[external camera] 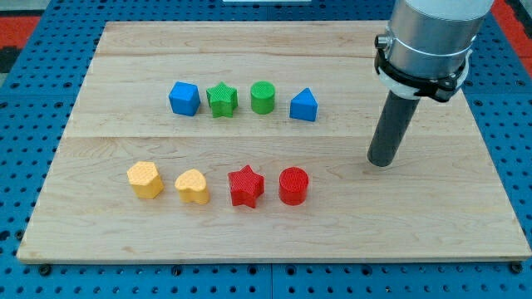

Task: Nudge the blue triangle a bit left

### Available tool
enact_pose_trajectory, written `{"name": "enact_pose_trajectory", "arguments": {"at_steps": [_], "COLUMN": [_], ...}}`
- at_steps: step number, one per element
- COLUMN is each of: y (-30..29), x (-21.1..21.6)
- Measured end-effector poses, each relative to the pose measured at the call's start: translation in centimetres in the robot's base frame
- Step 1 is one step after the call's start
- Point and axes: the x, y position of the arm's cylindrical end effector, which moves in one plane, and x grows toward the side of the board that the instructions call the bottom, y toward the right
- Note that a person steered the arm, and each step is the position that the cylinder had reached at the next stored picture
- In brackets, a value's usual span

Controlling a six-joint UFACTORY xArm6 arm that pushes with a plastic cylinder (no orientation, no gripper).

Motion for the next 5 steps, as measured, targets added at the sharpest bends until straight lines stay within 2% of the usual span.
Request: {"name": "enact_pose_trajectory", "arguments": {"at_steps": [5], "y": [0.0], "x": [-2.1]}}
